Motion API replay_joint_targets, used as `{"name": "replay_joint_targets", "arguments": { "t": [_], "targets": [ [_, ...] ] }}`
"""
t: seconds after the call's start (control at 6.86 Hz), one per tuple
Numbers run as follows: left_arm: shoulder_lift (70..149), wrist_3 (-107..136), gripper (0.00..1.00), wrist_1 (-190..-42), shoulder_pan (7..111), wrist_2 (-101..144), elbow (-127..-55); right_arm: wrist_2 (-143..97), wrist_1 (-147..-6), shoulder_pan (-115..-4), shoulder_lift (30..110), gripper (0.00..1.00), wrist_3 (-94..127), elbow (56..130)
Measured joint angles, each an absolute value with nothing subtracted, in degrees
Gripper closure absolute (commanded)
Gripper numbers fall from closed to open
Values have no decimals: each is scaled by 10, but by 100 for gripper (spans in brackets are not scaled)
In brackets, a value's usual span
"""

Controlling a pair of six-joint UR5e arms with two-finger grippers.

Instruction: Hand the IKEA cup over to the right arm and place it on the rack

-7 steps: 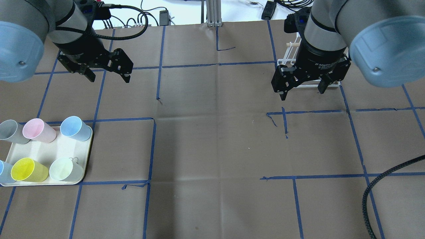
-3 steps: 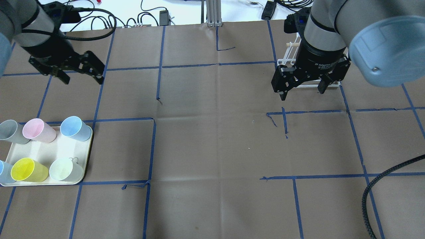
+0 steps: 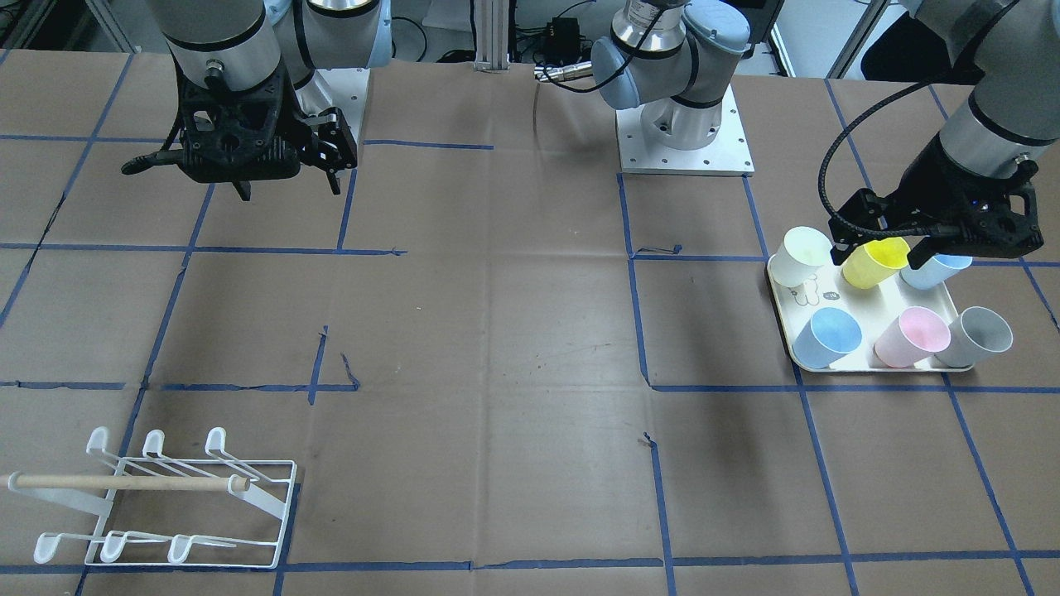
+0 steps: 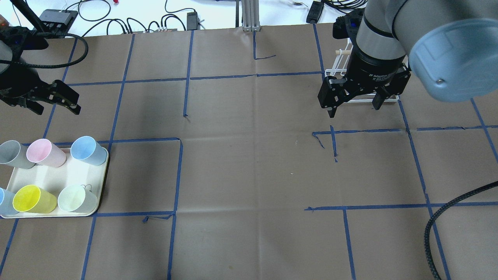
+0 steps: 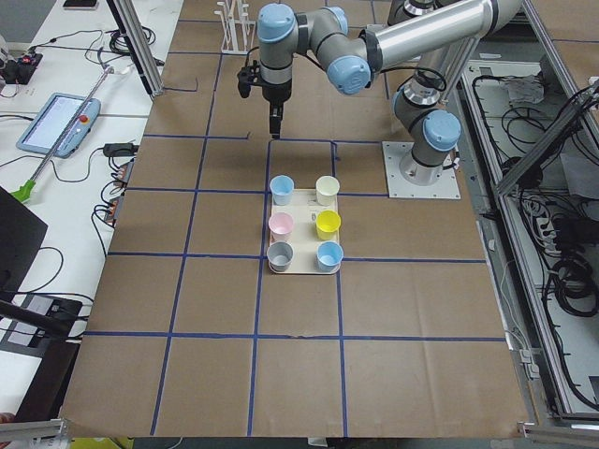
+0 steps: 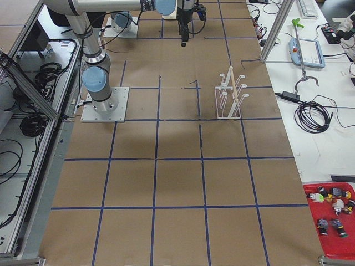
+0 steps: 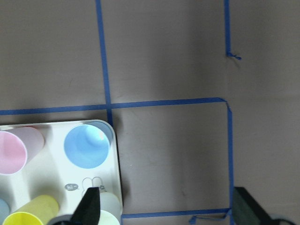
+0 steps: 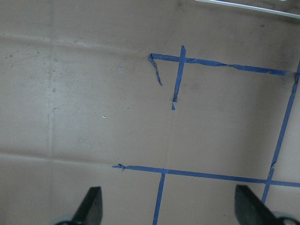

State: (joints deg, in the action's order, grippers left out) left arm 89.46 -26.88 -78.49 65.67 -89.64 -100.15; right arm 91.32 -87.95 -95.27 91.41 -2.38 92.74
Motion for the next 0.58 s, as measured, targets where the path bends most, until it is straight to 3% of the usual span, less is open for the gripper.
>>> {"name": "replay_joint_targets", "arguments": {
  "t": [0.58],
  "targets": [
    [916,-283,1,-711,642,-895,-1070,913,-880,-953,913,0,-24,926]
  ]
}}
